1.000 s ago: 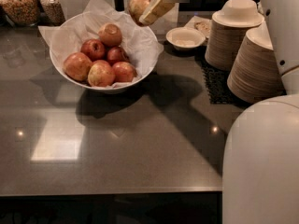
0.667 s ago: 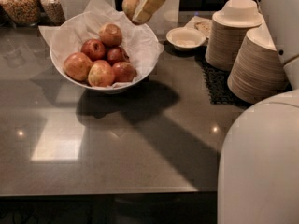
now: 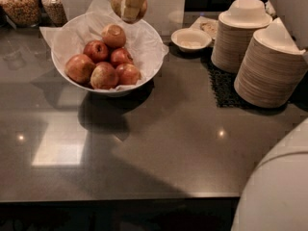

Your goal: Pick apple from white bowl

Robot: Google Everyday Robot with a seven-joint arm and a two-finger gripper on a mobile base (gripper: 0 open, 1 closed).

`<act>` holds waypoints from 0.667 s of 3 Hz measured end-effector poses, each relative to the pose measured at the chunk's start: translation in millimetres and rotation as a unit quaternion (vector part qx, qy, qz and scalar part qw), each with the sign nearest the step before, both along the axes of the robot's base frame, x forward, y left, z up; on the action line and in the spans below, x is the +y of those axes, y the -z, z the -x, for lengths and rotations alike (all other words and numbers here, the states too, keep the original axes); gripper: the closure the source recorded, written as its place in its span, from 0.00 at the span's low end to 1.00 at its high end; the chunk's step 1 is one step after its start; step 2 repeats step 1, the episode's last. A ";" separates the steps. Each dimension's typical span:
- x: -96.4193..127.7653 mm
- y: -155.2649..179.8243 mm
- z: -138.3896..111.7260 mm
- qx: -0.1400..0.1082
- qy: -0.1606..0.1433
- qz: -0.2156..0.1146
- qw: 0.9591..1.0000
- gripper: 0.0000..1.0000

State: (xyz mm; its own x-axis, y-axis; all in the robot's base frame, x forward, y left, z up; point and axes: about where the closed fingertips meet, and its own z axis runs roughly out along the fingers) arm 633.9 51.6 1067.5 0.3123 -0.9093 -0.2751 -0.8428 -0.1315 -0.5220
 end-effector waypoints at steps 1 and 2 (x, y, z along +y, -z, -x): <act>0.0 0.0 0.0 0.000 0.000 0.000 1.000 1.00; 0.0 0.0 0.0 0.000 0.000 0.000 1.000 1.00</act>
Offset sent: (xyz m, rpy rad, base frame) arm 0.0000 0.0000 0.0000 0.0000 0.0000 0.0000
